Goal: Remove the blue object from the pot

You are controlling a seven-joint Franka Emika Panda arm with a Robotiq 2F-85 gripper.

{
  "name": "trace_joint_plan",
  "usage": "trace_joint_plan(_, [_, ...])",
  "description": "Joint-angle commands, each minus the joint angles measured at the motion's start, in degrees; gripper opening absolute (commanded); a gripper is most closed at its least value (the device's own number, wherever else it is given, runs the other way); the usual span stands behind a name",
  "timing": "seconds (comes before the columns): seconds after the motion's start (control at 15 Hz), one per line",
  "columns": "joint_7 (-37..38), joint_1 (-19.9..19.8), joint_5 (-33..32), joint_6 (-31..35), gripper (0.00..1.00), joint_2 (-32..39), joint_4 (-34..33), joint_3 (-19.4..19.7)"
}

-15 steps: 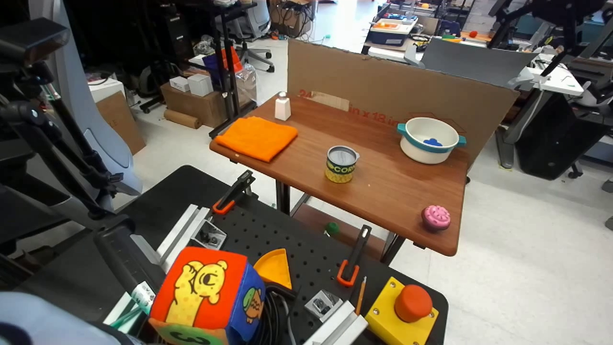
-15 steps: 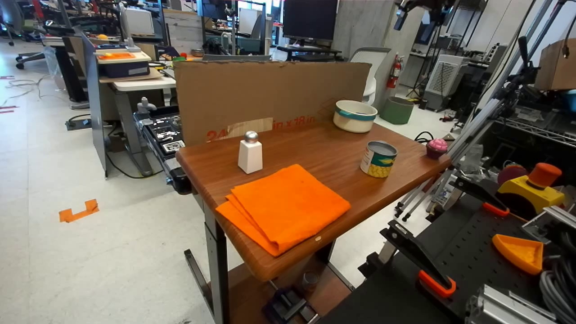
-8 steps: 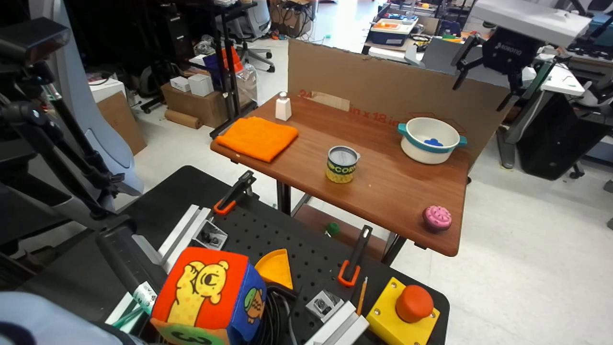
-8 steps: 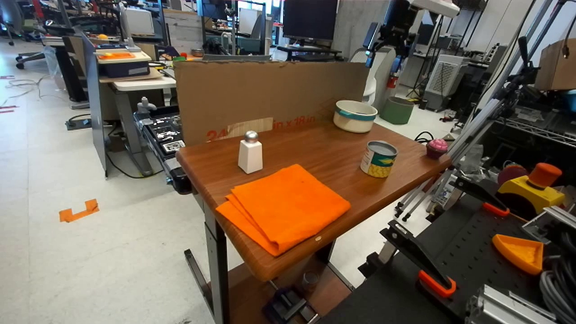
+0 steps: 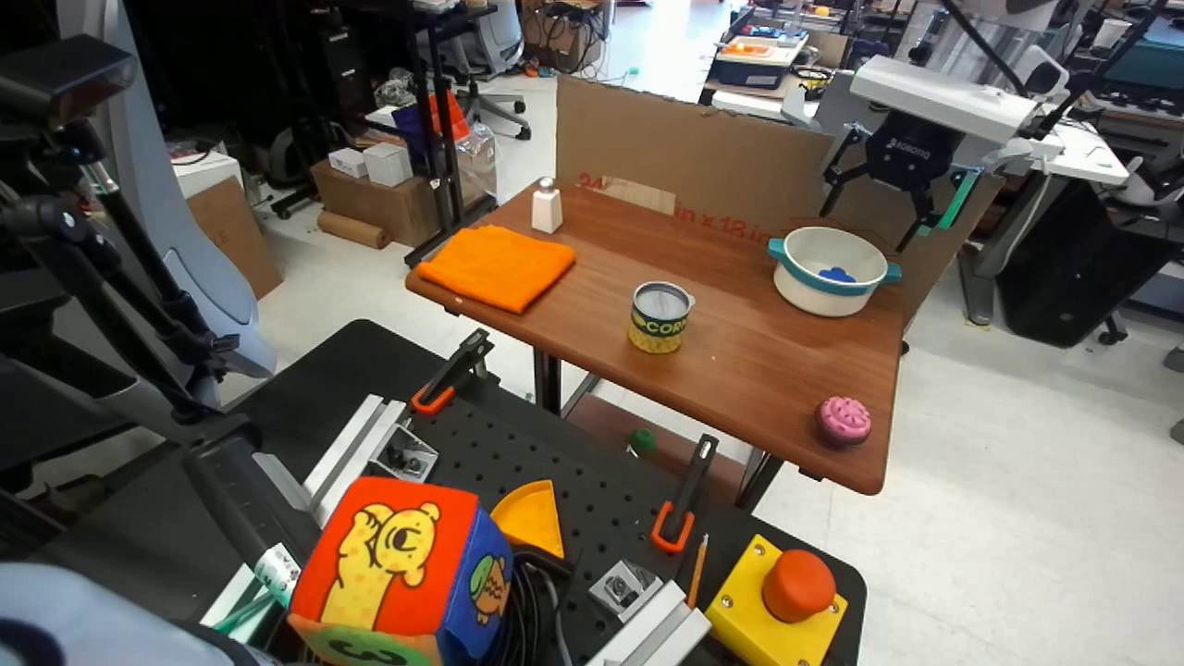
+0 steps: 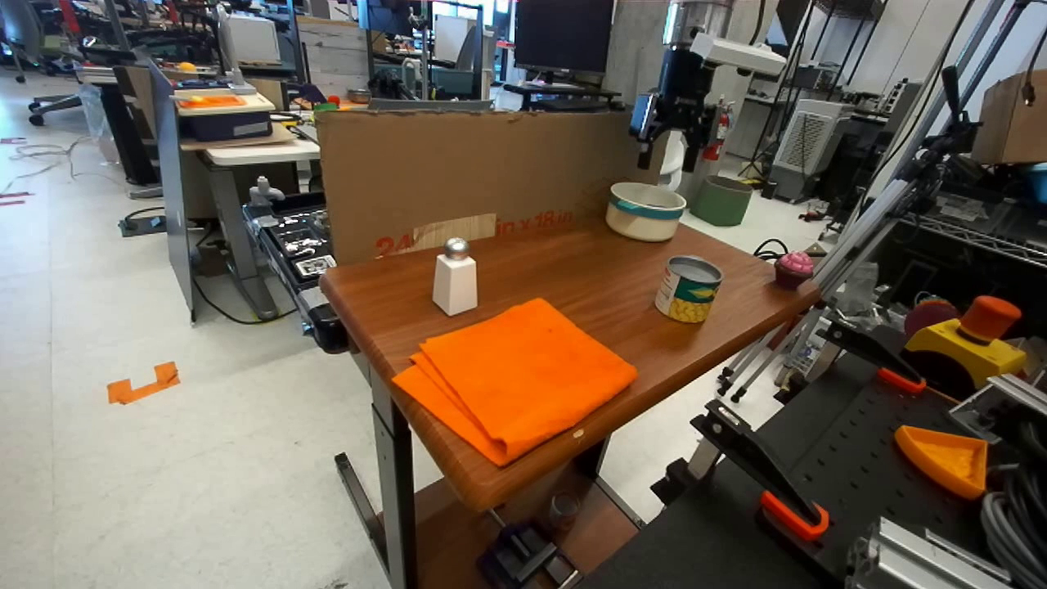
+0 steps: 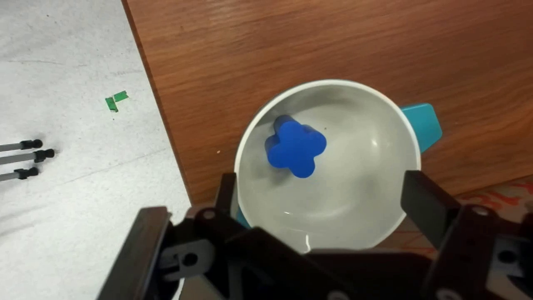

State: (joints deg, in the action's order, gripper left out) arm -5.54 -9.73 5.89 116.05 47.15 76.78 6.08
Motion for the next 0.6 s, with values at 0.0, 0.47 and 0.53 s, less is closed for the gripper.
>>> trace_joint_plan(0.0, [0.7,0.4,-2.3,-2.6,1.0,3.0,-4.4,-0.9])
trace_joint_plan(0.47, [0.3,1.1,-3.9,-2.8,1.0,6.3,-7.2,-1.1])
trace_joint_plan(0.53, [0.3,1.1,-3.9,-3.0,1.0,6.7,-7.6,-1.1])
